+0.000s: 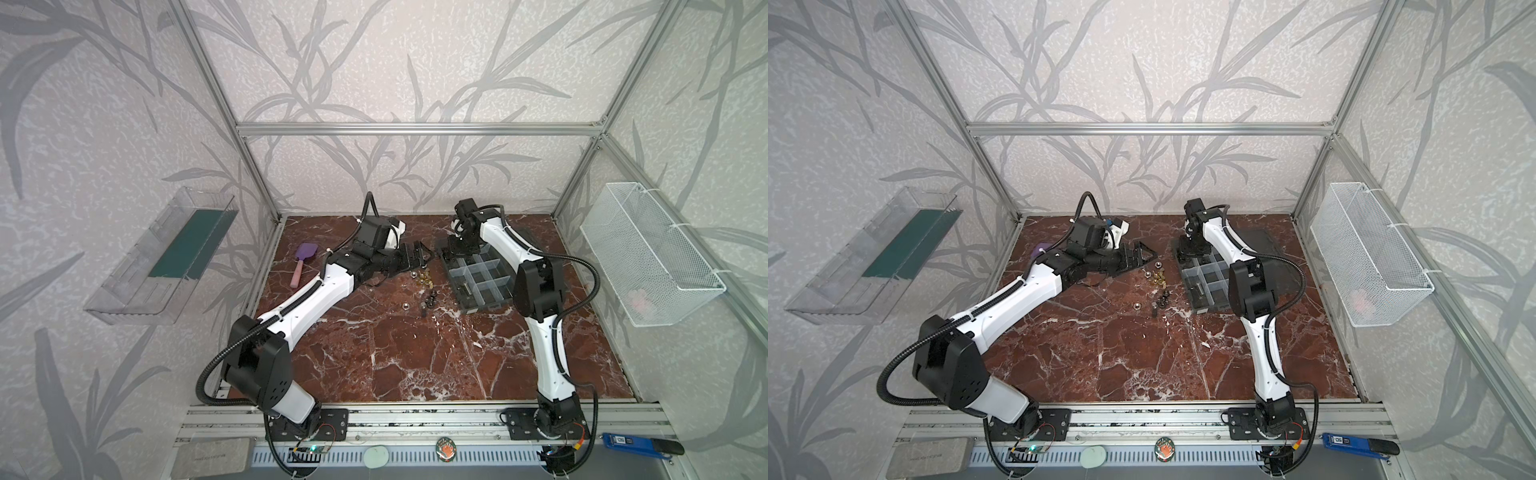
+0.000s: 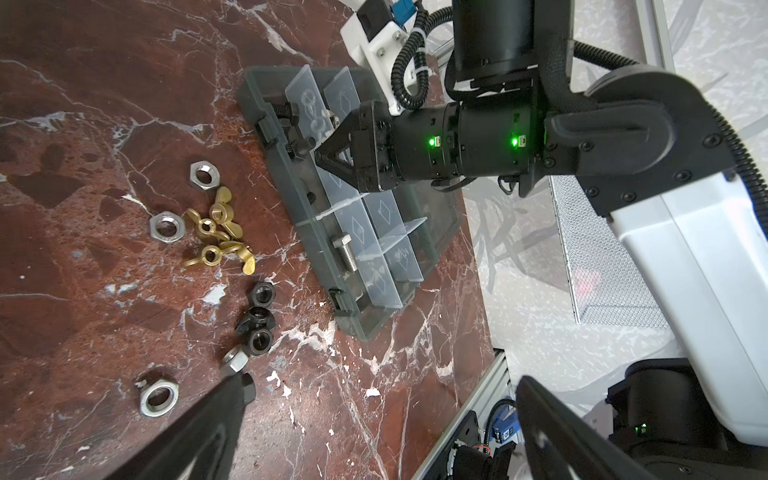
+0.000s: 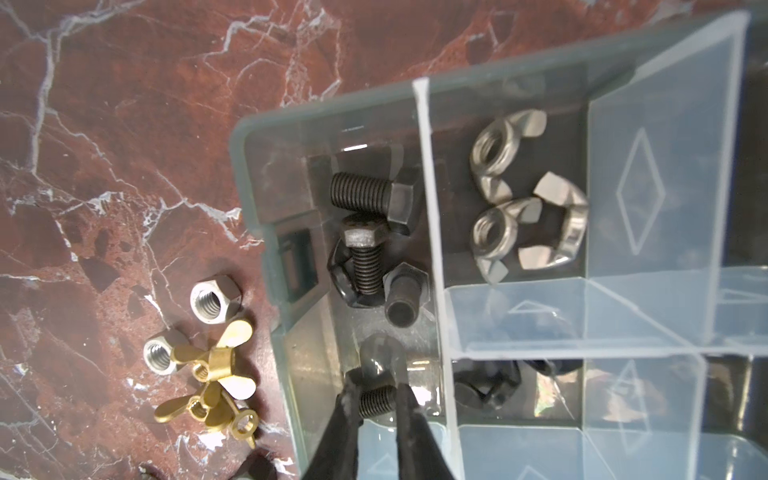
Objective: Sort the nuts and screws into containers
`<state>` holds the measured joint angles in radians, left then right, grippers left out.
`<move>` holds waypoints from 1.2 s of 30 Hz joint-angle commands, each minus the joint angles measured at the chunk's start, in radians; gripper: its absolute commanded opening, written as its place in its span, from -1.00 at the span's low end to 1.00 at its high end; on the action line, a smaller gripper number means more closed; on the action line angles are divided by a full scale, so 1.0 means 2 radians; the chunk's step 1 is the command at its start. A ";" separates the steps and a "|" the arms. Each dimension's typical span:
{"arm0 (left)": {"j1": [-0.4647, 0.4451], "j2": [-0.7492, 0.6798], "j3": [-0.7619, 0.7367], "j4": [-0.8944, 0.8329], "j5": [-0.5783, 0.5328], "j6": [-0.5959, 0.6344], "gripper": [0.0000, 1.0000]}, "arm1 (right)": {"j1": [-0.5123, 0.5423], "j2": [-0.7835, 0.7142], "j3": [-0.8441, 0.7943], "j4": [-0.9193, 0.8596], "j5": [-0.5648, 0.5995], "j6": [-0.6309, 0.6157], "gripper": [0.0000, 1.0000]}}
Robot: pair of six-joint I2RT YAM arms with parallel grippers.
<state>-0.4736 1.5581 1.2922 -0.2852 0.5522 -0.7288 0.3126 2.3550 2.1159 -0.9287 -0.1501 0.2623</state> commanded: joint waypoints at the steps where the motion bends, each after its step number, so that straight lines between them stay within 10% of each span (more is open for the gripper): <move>1: 0.029 0.014 0.014 0.004 0.029 -0.004 0.99 | 0.000 -0.017 -0.013 0.010 -0.021 0.021 -0.63; 12: 0.057 0.104 0.114 0.014 0.048 -0.070 0.99 | -0.002 0.015 0.094 -0.085 -0.023 0.049 -0.62; 16: 0.051 0.089 0.046 0.106 0.037 -0.147 0.99 | -0.001 0.027 0.129 -0.106 -0.048 0.072 -0.62; 36: 0.035 0.059 0.077 -0.008 0.021 -0.129 0.99 | -0.002 0.085 0.151 -0.104 -0.043 0.102 -0.61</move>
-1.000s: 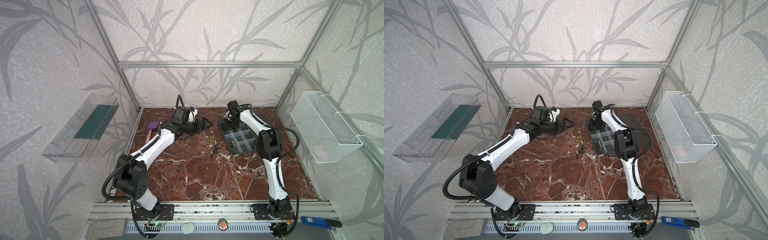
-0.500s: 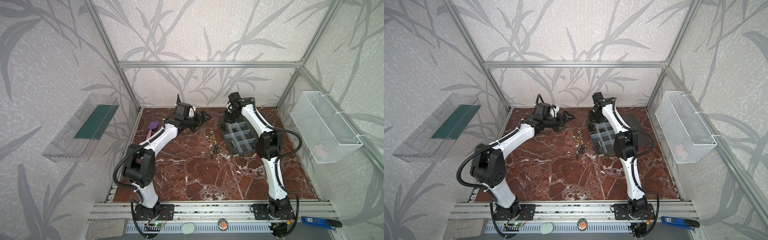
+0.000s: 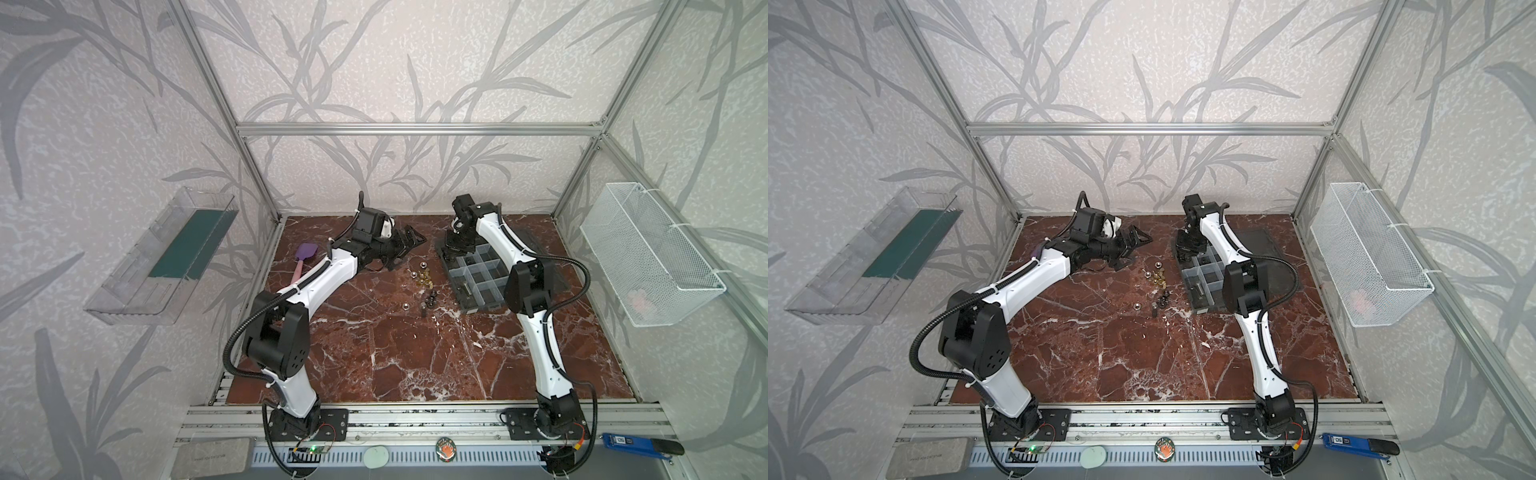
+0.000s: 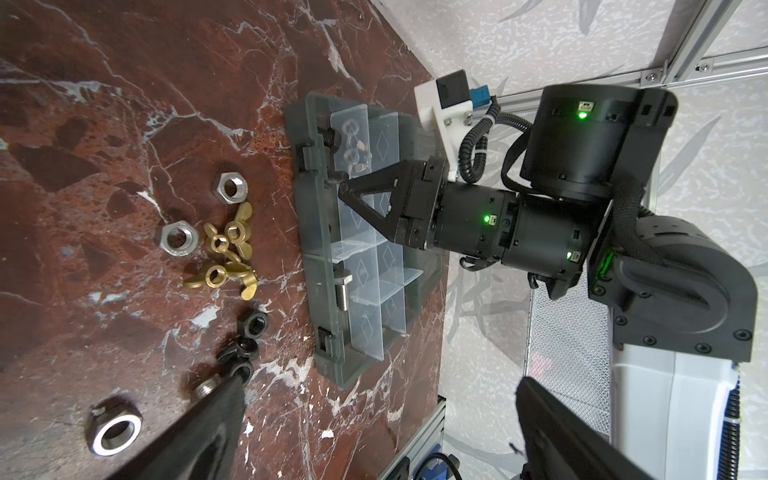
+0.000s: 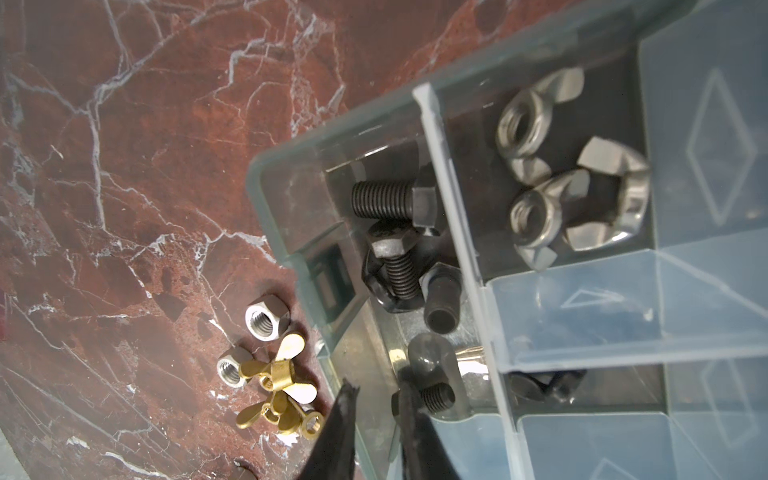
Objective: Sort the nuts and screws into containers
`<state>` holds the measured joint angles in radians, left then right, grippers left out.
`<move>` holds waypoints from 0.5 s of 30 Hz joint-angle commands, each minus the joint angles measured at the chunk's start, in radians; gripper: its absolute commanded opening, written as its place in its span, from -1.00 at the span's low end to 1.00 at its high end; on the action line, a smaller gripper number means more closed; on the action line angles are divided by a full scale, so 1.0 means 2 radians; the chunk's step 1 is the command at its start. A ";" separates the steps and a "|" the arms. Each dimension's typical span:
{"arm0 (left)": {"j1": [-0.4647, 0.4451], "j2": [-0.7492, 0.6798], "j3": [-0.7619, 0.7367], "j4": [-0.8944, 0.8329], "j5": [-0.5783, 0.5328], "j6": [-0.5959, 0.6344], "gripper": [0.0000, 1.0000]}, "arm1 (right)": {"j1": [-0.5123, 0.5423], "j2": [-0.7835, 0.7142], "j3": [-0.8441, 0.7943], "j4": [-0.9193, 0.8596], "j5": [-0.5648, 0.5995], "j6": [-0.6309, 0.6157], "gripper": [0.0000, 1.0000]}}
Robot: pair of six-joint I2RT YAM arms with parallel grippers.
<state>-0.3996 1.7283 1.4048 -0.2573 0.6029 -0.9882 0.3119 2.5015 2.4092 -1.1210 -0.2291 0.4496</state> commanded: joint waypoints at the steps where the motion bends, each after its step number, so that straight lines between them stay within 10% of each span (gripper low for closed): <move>1: -0.003 -0.028 0.021 -0.026 -0.003 0.001 0.99 | -0.002 0.014 0.004 -0.007 -0.002 0.010 -0.61; 15: -0.002 -0.038 0.011 -0.046 -0.004 0.009 0.98 | -0.003 0.035 -0.001 0.027 0.001 0.018 -0.61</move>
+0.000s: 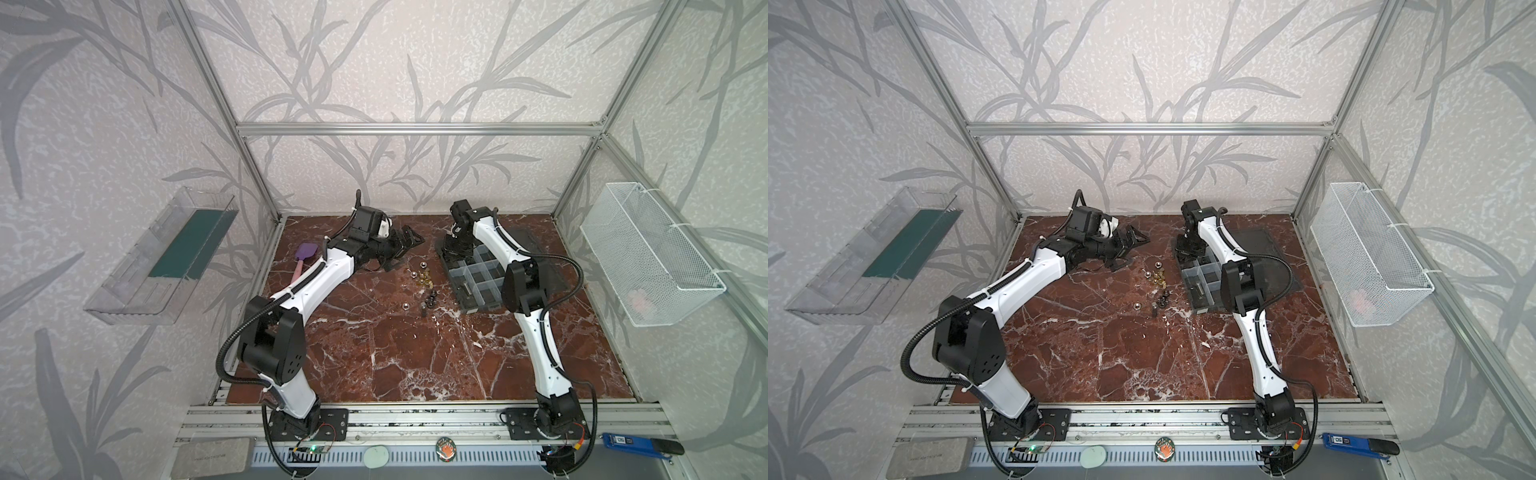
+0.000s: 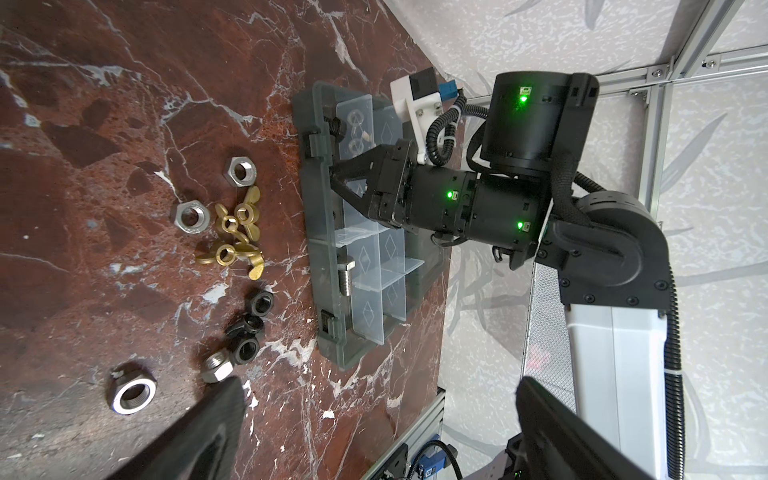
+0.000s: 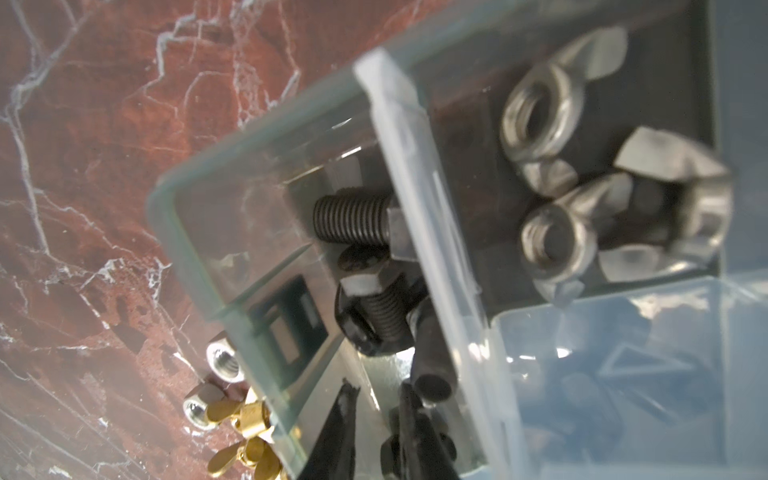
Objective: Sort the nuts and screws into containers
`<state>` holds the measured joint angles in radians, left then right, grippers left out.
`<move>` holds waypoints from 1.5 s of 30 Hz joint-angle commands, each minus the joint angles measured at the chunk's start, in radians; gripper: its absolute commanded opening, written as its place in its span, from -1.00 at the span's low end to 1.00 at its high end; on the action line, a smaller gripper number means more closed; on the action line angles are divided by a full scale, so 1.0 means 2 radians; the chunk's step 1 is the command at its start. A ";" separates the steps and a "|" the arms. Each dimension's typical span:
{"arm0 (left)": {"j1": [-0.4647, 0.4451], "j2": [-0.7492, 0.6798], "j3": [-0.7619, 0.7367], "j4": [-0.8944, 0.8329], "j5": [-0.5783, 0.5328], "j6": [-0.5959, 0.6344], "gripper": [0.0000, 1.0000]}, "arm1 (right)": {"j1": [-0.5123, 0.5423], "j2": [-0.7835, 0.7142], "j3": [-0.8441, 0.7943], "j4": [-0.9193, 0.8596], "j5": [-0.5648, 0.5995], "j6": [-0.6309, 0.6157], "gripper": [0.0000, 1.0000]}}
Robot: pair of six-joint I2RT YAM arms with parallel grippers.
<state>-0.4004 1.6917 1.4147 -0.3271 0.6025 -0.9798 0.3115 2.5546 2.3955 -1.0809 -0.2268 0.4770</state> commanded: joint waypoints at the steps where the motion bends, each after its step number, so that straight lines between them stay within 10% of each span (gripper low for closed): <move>1: -0.003 -0.020 0.006 -0.012 -0.004 0.006 0.99 | -0.003 0.013 0.012 0.006 0.000 0.005 -0.61; 45: -0.001 -0.014 0.024 -0.044 -0.004 0.021 0.98 | 0.014 0.020 -0.090 0.033 0.111 0.040 -0.72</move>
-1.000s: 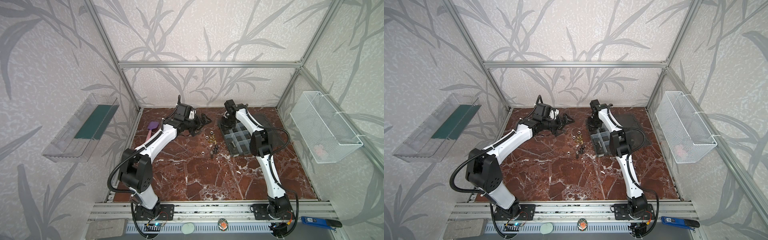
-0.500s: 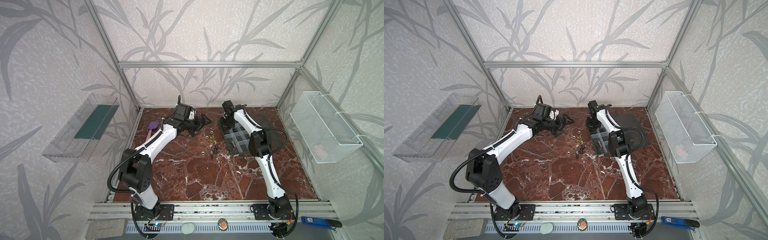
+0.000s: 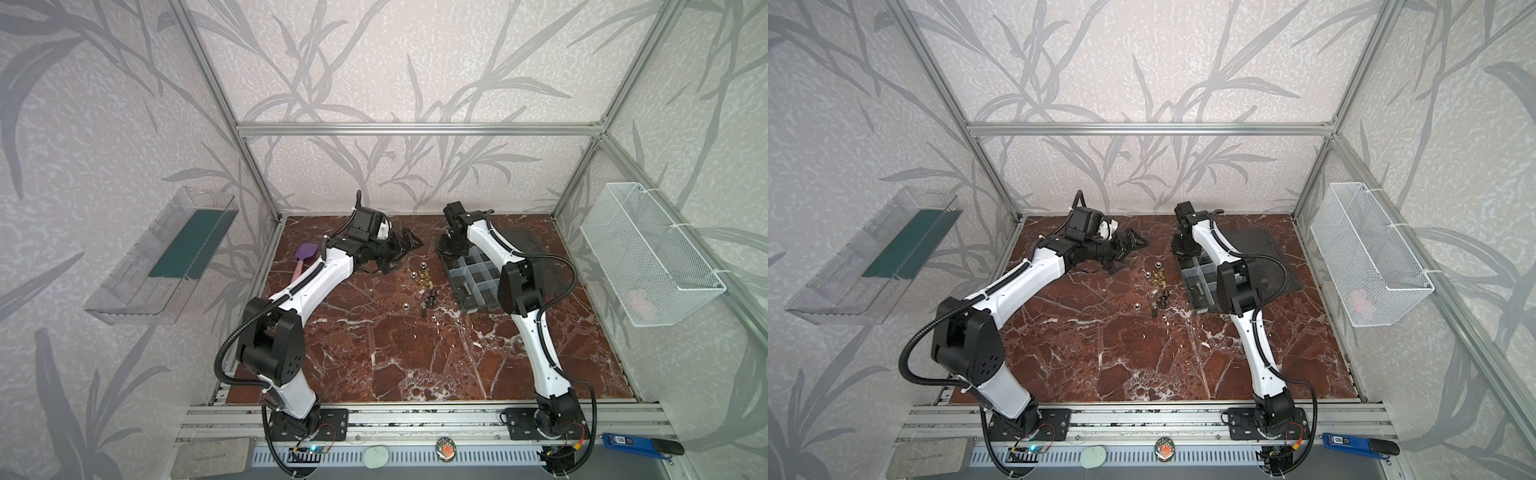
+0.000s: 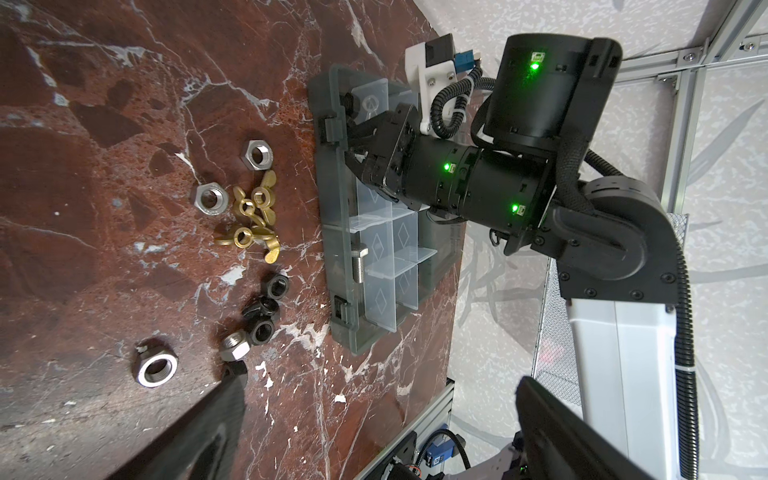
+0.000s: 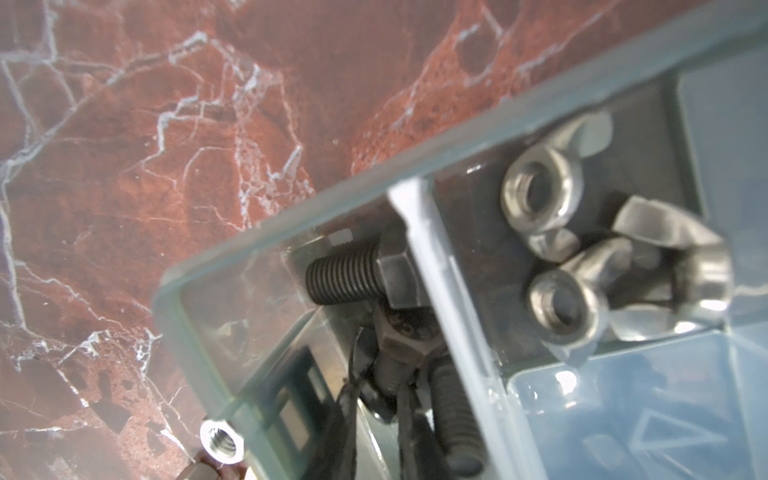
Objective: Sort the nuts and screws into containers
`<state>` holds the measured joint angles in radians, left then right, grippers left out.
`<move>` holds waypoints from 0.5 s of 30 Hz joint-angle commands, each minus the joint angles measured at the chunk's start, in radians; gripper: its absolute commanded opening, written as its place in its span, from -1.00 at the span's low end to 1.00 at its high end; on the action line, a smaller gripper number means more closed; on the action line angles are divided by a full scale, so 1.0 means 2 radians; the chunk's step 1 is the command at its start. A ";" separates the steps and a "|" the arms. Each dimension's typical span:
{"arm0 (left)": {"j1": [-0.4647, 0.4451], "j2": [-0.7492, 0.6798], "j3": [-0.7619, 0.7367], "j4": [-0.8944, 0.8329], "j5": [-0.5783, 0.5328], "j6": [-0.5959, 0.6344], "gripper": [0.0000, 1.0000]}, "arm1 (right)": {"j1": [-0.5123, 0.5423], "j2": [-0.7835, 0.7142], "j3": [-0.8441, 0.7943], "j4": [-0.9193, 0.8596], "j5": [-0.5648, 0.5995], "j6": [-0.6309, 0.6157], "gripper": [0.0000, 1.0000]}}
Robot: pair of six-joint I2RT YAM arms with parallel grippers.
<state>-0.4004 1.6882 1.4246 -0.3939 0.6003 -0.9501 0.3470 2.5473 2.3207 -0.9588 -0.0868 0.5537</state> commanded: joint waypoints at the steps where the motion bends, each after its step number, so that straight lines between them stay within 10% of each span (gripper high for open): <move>1: -0.001 -0.012 0.019 -0.010 -0.003 0.006 0.99 | -0.005 0.016 -0.064 -0.022 0.041 0.001 -0.73; 15: -0.001 -0.009 0.020 -0.006 -0.003 0.003 0.99 | -0.018 0.005 -0.078 0.006 0.016 -0.013 -0.77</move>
<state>-0.4004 1.6882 1.4261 -0.3943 0.6003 -0.9501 0.3378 2.4775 2.1773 -0.8597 -0.1024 0.5282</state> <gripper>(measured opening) 0.993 0.113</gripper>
